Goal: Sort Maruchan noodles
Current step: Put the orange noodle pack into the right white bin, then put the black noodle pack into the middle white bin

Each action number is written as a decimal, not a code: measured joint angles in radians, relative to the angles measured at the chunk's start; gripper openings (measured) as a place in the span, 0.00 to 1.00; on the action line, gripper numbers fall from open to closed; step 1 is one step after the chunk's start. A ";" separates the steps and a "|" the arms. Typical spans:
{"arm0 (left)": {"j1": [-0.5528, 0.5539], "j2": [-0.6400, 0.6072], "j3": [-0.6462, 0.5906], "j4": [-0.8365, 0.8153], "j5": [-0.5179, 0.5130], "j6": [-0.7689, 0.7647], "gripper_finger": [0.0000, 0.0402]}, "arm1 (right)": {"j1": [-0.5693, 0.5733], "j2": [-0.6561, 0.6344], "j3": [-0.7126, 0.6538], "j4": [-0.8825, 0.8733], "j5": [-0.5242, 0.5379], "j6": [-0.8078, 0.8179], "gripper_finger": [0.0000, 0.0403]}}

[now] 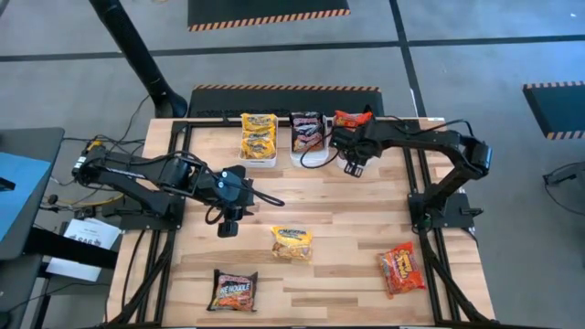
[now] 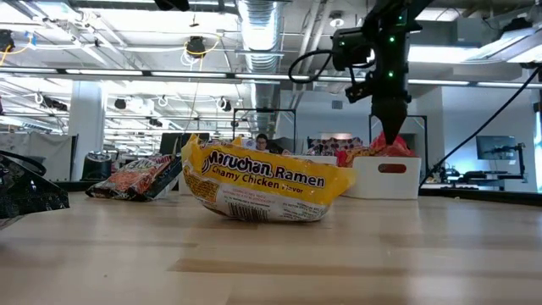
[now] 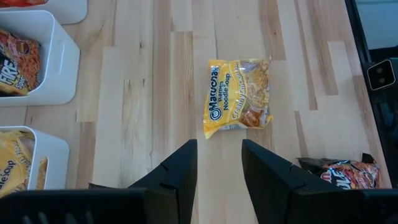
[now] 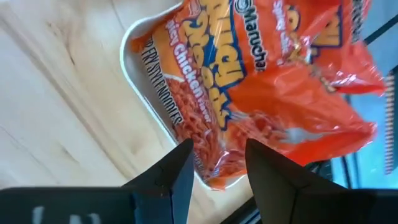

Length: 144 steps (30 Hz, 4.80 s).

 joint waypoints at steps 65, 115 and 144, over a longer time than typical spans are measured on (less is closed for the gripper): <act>0.000 0.000 0.000 -0.028 -0.003 -0.001 0.28 | -0.137 0.154 0.154 -0.132 -0.111 0.185 0.29; 0.346 0.015 -0.239 -0.270 -0.075 0.172 0.41 | 0.594 -0.378 0.201 -0.154 -0.110 0.558 0.29; 0.422 0.012 -0.752 0.419 -0.162 0.331 0.41 | 0.716 -0.336 0.200 -0.141 -0.110 0.587 0.29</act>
